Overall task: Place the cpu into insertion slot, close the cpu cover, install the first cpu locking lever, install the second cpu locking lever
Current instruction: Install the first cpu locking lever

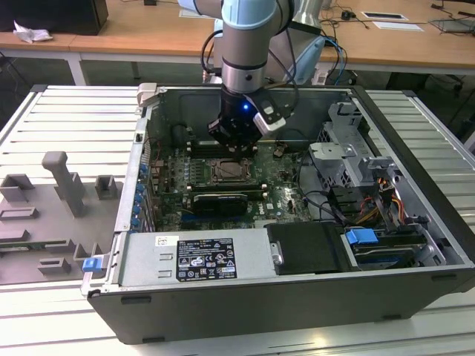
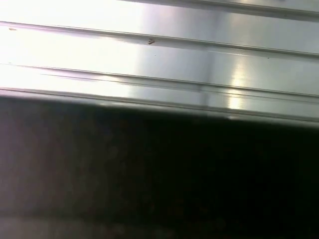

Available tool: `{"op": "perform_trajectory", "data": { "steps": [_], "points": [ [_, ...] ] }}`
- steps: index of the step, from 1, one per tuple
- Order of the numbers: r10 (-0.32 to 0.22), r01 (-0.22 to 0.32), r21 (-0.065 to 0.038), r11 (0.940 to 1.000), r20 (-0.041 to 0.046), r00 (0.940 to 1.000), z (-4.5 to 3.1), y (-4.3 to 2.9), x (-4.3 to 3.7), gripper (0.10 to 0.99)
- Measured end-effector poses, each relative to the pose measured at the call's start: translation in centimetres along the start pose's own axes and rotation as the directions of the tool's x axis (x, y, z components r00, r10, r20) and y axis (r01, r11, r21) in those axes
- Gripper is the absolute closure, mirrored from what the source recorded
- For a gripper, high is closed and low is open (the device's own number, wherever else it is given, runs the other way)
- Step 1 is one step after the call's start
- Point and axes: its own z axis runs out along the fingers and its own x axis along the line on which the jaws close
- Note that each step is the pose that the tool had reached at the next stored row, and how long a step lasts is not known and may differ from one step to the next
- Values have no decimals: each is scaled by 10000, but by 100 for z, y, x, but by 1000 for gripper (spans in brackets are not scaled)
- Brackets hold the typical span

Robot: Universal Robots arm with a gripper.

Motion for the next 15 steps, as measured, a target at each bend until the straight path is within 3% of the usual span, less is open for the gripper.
{"op": "perform_trajectory", "data": {
  "steps": [2,4,8,15],
  "points": [
    [2,-2,-86,10000,8,10000,1,0,0,980],
    [3,-3,-110,9999,19,10000,-15,4,-2,980],
    [2,-2,-95,10000,11,10000,-162,3,-3,980],
    [3,-3,-96,10000,10,10000,-162,-21,0,980]
  ]
}}
